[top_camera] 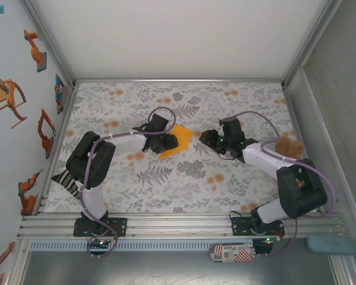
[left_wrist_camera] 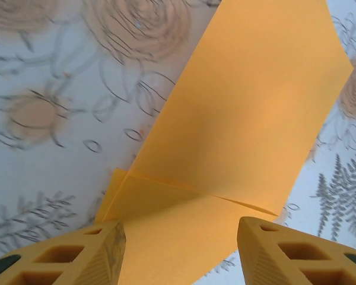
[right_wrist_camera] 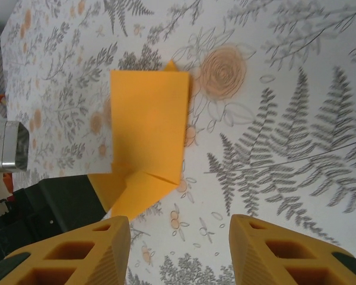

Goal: Fold a paper plane with a square sheet of paper (pick it up from the middle)
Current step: Move the paper to the center of the table, then fold the wing for the fifth time at the center of the table.

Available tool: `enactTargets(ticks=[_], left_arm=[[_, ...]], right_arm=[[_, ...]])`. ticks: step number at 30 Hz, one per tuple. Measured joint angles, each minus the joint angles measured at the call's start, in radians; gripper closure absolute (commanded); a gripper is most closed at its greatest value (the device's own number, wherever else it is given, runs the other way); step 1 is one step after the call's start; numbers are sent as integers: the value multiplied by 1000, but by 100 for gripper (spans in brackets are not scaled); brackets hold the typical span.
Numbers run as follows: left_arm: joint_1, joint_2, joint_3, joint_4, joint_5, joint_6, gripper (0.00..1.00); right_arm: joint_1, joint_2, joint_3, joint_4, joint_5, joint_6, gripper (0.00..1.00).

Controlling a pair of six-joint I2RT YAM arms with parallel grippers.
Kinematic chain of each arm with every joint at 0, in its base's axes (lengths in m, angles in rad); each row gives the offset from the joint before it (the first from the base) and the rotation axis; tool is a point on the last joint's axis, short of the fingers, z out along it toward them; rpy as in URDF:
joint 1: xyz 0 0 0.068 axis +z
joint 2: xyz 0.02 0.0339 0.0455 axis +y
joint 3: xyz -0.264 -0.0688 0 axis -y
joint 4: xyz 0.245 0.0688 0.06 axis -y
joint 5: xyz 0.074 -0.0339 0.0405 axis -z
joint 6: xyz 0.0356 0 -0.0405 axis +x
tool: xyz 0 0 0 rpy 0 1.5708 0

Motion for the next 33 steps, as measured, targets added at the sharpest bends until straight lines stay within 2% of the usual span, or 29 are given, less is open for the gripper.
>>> enactTargets(ticks=[7, 14, 24, 33], left_arm=[[7, -8, -18, 23, 25, -39, 49], [21, -16, -42, 40, 45, -77, 57], [51, -59, -62, 29, 114, -88, 57], [66, -56, -2, 1, 117, -68, 58]], right_arm=[[74, 74, -31, 106, -37, 92, 55], [117, 197, -43, 217, -58, 187, 63], [120, 254, -32, 276, -68, 231, 64], [120, 273, -20, 284, -75, 236, 64]])
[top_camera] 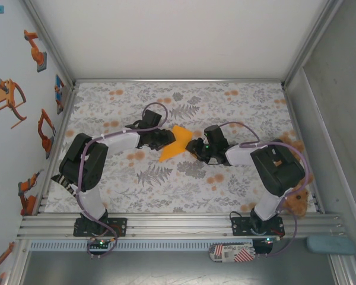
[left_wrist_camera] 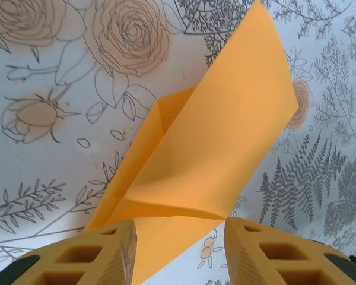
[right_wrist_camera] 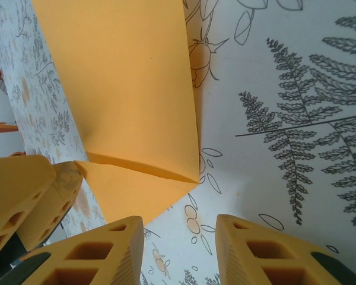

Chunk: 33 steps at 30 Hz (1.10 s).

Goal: Fold a paper plane with a square sheet of paper (pick it up from the middle)
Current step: Fold the wing for the fifth time at the center of the table.

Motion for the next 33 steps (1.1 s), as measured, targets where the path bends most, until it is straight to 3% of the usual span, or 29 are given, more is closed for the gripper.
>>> enactTargets(ticks=[33], left_arm=[[20, 77, 16, -12, -2, 6, 60]], right_arm=[[6, 27, 21, 79, -24, 16, 64]])
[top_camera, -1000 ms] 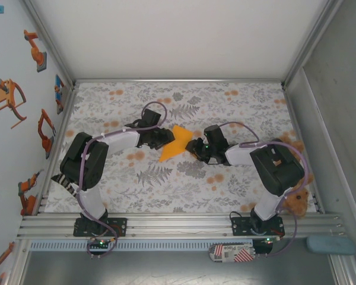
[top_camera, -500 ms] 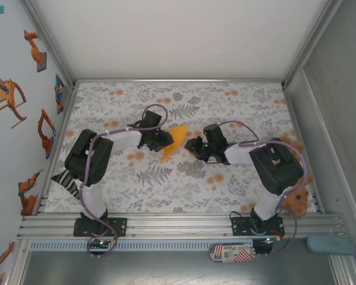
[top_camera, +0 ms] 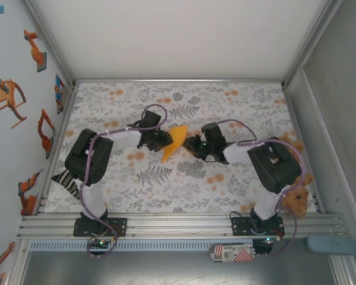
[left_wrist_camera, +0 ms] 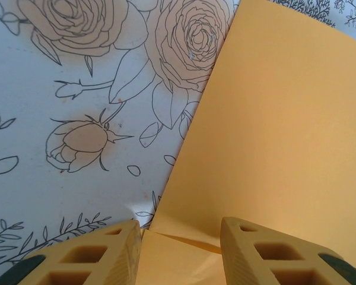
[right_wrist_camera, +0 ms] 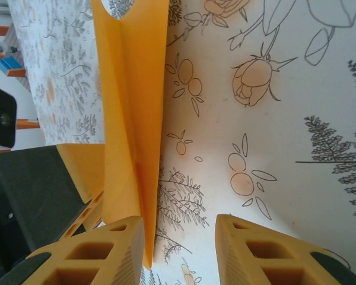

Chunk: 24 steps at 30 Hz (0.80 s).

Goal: Fold a paper plane with a square sheet of paper (pick it up from the middle)
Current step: Fold the wing for the fifth time at the center of the table.

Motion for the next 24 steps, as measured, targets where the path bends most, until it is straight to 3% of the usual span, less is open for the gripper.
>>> enactTargets(ticks=[6, 14, 24], left_arm=[[0, 0, 0, 0, 2, 0, 60], [0, 2, 0, 0, 2, 1, 60], [0, 2, 1, 0, 2, 4, 60]], right_arm=[[0, -52, -89, 91, 15, 3, 59], [6, -33, -53, 153, -5, 5, 56], [6, 31, 97, 6, -3, -57, 70]])
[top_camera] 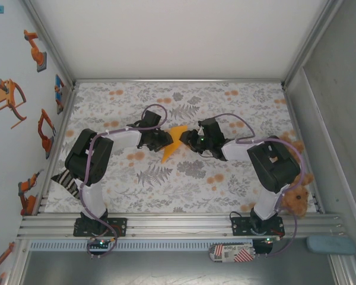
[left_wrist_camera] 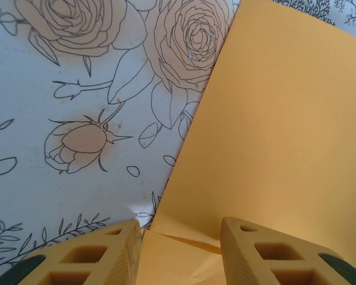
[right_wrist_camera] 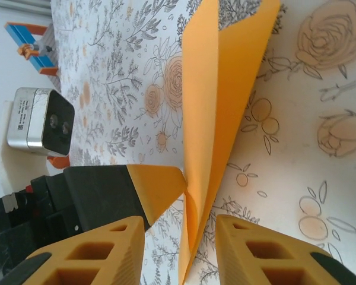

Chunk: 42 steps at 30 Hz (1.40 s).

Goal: Fold a paper plane with a square sheet of paper (pick it up from the middle)
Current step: Fold the wing for the fifth time at the center of the table.

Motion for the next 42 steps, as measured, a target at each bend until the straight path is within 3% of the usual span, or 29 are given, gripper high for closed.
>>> enactTargets(ticks=[5, 8, 10, 19, 24, 33, 42], left_arm=[[0, 0, 0, 0, 0, 3, 60], [0, 0, 2, -4, 0, 6, 60], [0, -2, 6, -15, -5, 12, 59], [-9, -162, -16, -54, -95, 127, 45], [-72, -257, -60, 6, -152, 240, 40], [-187, -246, -151, 155, -197, 483, 35], [-284, -152, -168, 283, -265, 755, 38]], right_arm=[[0, 31, 37, -43, -1, -19, 83], [0, 44, 45, -61, -2, -20, 96], [0, 46, 54, -74, -1, -24, 99], [0, -13, 53, -141, 75, -17, 100], [-3, -85, 18, -143, 135, 27, 100], [-47, -102, -38, -148, 161, 148, 100], [-65, -115, -38, -150, 156, 218, 100]])
